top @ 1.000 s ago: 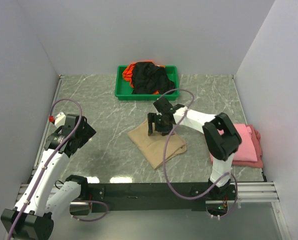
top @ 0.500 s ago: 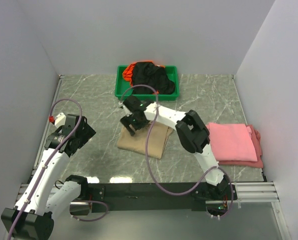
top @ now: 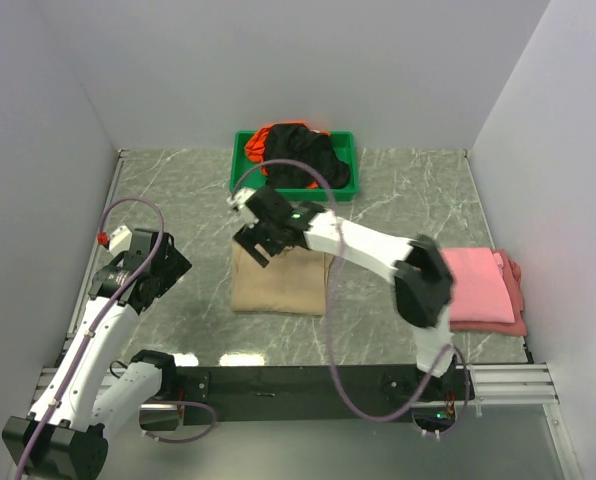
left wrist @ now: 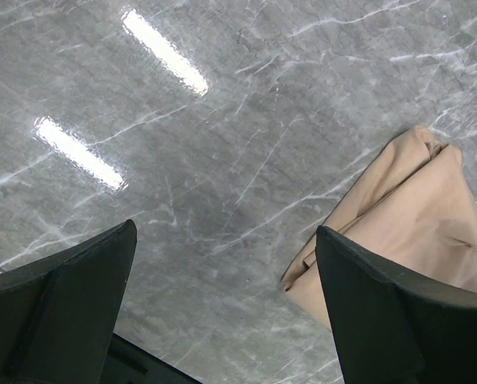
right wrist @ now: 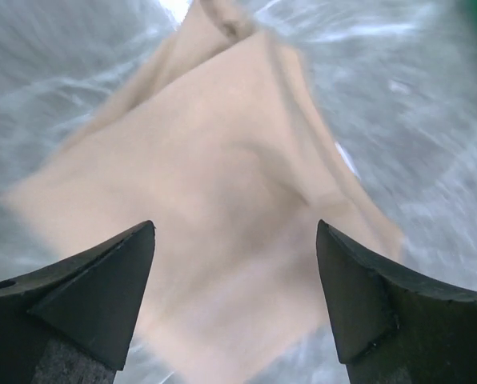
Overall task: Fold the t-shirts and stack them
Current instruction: Fold the tshirt, then neatly place the folded tshirt to the corner
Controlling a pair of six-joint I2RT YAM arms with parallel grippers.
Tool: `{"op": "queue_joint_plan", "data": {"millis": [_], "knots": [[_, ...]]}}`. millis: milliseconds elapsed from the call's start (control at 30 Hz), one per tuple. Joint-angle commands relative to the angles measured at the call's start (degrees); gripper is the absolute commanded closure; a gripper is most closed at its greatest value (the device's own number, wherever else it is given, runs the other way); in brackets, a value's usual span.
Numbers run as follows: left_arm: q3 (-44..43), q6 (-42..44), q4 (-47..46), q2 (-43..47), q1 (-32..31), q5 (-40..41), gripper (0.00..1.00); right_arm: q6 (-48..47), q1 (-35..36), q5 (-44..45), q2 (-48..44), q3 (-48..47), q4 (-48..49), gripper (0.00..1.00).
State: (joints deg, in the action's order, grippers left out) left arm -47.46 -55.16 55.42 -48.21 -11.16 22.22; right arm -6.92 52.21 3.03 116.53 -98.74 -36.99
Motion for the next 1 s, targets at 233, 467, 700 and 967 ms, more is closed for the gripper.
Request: {"op": "queue_joint_plan", "data": {"millis": [233,467,700,967], "knots": [[-1.05,-0.74,0.57,2.06,0.35,1.86,0.01,37.9,-2.81,13.4,-33.29,36.04,21.52,0.04],[-0.88,-0.83,0.31,3.91,0.35,1.69,0.01,50.85,-7.64,14.22,-30.85,39.85,16.43,0.03],[-0.53,-1.01,-0.13,5.66,0.35,1.69,0.01,54.38,-10.11,9.98,-23.9,40.3,17.13,0.04],[1.83,3.47,-5.92,12.94,0.35,-2.44,0.03,54.9,-10.28,6.12,-17.49,40.11,17.48,0.11]]}}
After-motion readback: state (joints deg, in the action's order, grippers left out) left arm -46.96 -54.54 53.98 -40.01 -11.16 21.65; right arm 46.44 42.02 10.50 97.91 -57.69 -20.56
